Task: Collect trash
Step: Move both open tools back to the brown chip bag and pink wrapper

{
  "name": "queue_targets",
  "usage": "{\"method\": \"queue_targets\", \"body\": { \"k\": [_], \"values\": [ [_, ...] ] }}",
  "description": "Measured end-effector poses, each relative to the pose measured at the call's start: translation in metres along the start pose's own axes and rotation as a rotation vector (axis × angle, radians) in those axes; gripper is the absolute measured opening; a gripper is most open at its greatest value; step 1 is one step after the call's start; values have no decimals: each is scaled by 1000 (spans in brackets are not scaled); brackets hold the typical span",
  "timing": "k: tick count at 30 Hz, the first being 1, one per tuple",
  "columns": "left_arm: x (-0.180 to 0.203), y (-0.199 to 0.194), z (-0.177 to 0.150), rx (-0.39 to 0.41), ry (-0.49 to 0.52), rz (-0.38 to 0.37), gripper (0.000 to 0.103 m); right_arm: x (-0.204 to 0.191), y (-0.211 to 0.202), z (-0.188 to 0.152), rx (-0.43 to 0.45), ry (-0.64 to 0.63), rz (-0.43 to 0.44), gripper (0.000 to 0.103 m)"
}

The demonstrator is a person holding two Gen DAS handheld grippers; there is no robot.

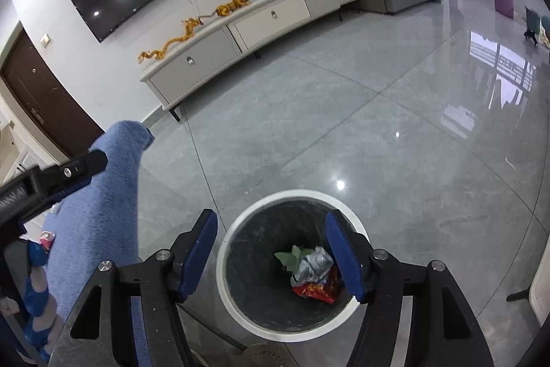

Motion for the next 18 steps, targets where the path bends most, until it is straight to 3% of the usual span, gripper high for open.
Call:
{"method": "queue_targets", "body": {
  "k": [18],
  "values": [
    [-91,-125,-37,221,-106,67,68,-102,-85,4,167,-165,63,65]
  ]
}}
Point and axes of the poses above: each gripper's, at about its wrist camera, not at the fingertips, and y roughly the way its jaws point, x to its right, z to its top, the point moved 8 cm from there along y, roughly the way its jaws point, and after that the axes turned 15 degrees about -x, right-handed, at the moved point
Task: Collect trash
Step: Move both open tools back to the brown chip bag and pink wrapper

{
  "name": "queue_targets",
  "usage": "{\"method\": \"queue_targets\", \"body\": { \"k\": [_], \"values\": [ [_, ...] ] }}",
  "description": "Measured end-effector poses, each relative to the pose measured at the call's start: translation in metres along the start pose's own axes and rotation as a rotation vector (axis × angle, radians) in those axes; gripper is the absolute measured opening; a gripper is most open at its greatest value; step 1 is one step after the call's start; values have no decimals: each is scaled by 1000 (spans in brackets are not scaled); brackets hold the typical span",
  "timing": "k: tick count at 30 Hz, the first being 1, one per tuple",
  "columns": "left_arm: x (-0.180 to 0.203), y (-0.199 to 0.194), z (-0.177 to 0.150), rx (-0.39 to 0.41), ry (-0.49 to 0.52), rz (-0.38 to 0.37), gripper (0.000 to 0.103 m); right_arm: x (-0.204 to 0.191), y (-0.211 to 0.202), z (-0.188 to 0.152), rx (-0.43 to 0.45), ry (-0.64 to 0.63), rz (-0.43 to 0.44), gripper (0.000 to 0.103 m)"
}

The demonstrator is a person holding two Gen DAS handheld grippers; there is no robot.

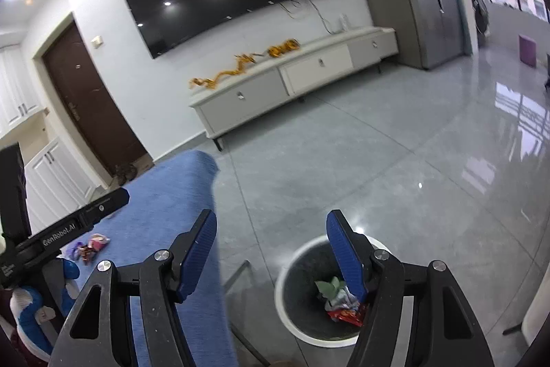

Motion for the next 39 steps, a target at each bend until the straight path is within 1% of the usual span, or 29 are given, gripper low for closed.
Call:
{"method": "queue_targets", "body": {
  "k": [4,7,10,12,15,18,22,25,27,29,33,36,39],
  "values": [
    [-39,-34,-6,54,-60,16,68,-33,-15,3,30,-61,13,66],
    [-77,-63,-15,101,-110,51,68,-55,-22,3,45,-105,29,66],
    [-113,-85,-24,132,-156,89,68,-78,-30,3,61,-147,47,66],
    [-148,-101,-33,151,-204,117,68,-93,-34,3,74,-171,57,66],
    [-188,-117,-44,173,-273,147,68,-113,-39,6,89,-203,82,67],
    [-231,-134,-54,193,-350,195,68,-136,-41,10,105,-239,110,67],
    [-274,-146,-65,209,-435,236,68,-163,-37,13,108,-286,143,68],
    [-295,-140,-73,199,-477,253,68,-185,-24,13,92,-321,166,67],
    [-307,-128,-77,175,-498,259,68,-196,-11,13,72,-340,178,67],
    [-315,-110,-81,140,-509,259,68,-208,4,10,48,-356,188,68],
    [-326,-65,-88,55,-535,226,68,-224,36,4,-13,-379,202,68],
    [-324,-39,-91,11,-521,213,68,-232,66,0,-66,-389,208,67],
    [-316,-15,-91,-32,-464,201,68,-240,95,-2,-115,-397,213,68]
  ]
}}
Point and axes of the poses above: each gripper's, at about its wrist camera, not at the fingertips, and y roughly the way its jaws point, x to its right, z to its top, the point moved 8 cm from there along y, roughly the way its jaws point, and after that the axes turned 15 degrees about -x, right-handed, at the moved point
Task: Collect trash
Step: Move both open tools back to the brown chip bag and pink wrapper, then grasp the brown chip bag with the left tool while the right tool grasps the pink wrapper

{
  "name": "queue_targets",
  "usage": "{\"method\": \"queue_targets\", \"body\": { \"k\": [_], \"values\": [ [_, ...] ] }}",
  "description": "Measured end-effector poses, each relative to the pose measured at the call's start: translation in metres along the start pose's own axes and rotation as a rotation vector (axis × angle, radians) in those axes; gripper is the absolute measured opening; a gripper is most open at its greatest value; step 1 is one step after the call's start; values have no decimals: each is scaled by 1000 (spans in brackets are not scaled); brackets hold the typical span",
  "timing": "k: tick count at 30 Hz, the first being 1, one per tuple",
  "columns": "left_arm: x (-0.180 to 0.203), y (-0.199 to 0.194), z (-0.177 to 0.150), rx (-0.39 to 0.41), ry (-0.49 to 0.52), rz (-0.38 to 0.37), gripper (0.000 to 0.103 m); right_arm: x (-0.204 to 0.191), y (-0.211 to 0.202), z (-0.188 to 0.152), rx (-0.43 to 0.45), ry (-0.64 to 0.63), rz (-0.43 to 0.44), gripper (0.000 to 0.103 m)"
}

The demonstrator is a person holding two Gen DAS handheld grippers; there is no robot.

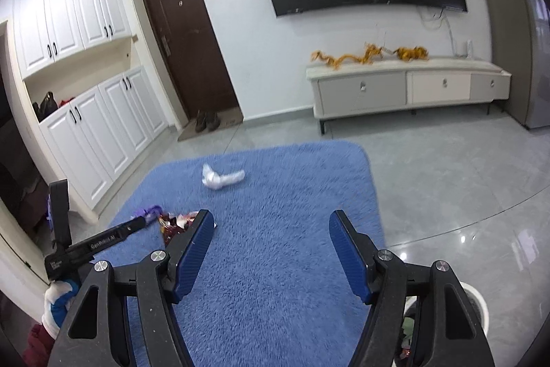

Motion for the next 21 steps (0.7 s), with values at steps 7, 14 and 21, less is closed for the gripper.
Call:
{"method": "queue_targets", "body": {
  "k": [7,14,21],
  "values": [
    [4,36,7,-57,21,-3,68,-22,59,10,-88,-48,81,68],
    [-19,51,15,-74,-53,-14,68,-70,122,15,-172,-119,182,67],
    [-37,52,13,-73,-94,-36,70,-98,185,15,-259,-137,233,67]
  ]
}}
Point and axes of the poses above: each gripper's, at about its wrist camera, not at the fingertips, and y roughly the way its jaws point, x to its right, z to its top, the point moved 8 cm from there along y, roughly the way its jaws point, and after that the axes turned 15 degrees about -x, right-handed, at the moved point
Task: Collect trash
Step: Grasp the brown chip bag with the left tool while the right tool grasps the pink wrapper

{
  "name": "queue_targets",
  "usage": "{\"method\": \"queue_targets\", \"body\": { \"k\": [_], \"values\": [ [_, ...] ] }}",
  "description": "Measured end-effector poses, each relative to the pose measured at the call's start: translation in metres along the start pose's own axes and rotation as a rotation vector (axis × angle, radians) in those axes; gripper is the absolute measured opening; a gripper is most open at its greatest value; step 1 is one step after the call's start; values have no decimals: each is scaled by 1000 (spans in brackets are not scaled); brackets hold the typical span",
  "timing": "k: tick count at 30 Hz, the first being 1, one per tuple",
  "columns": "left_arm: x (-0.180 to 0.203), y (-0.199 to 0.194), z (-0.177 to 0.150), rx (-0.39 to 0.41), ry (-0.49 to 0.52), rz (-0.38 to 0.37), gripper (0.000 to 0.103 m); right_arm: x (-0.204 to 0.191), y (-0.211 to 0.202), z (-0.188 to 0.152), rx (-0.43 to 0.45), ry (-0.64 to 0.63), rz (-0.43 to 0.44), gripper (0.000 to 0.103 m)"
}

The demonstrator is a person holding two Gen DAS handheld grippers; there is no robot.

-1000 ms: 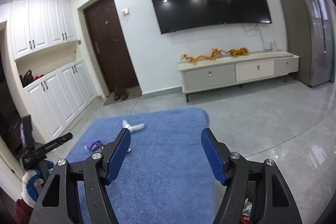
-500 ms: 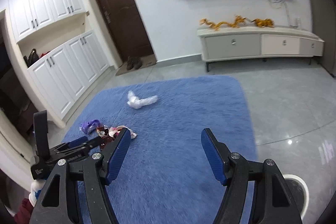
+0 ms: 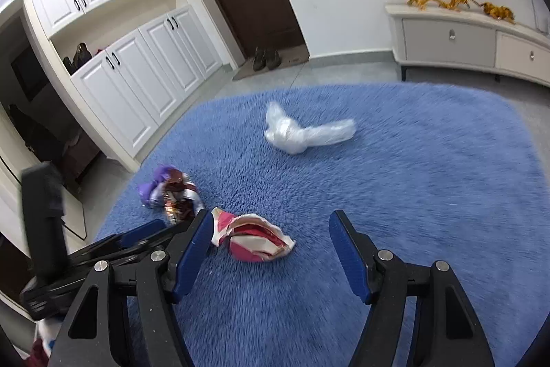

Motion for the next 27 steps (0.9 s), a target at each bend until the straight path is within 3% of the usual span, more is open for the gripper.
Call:
{"method": "queue_targets", "body": {
  "k": [6,12,27],
  "values": [
    [-2,-4,-2,2,4,-17,70,-3,26,1,-53,-7,52,66],
    [-4,-10,-6,5,1,-55,70,-6,24,-5,-97,-53,129,41],
    [8,-14,9,9,-38,-46,70,-31,14,-42,-158,-194,140,32]
  ]
}}
Point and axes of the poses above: each gripper's, at about its wrist camera, not at the fingertips, and y roughly the way its jaws point, x to its right, z to its top, the point moved 8 cm from there along y, roughly the way its jaws point, and after that the axes turned 15 degrees about -x, right-handed, at the moved point
